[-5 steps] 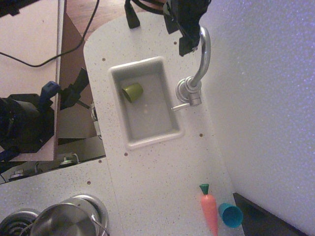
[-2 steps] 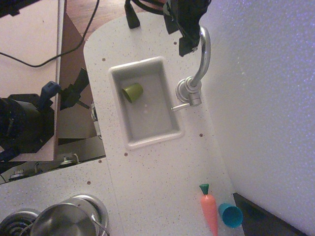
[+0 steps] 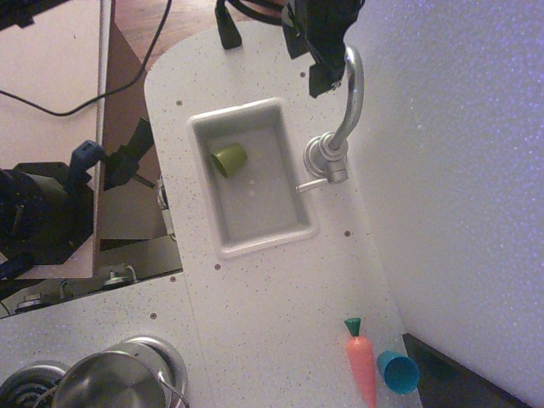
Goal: Turn faucet left
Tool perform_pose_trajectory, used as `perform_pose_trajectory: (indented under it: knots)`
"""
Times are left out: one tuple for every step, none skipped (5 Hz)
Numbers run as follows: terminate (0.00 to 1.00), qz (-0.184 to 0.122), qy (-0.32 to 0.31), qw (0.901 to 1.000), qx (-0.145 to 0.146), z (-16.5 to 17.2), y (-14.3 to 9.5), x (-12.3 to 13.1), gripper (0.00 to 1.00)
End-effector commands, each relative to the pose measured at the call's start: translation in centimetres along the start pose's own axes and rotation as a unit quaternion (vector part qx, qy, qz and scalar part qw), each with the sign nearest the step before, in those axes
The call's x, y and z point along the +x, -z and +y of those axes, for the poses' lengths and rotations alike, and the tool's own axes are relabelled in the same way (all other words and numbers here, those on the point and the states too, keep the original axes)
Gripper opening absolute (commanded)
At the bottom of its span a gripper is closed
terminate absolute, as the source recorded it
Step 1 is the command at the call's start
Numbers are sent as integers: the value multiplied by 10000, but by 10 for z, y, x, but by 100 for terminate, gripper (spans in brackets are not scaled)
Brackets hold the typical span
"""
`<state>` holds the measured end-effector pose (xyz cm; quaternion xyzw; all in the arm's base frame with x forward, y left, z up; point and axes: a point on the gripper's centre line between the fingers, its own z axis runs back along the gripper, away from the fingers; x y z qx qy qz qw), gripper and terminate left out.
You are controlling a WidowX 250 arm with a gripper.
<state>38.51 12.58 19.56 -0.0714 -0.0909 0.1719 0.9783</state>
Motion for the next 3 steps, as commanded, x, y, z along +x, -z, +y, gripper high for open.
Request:
perform_pose_trajectory:
  knots:
    - [0,-403,81,9992,14,-5,-31,1,100]
    - [0,-403,81,9992,14,-5,-31,1,100]
    - [100,-403,81,9992,14,-5,-31,1,100]
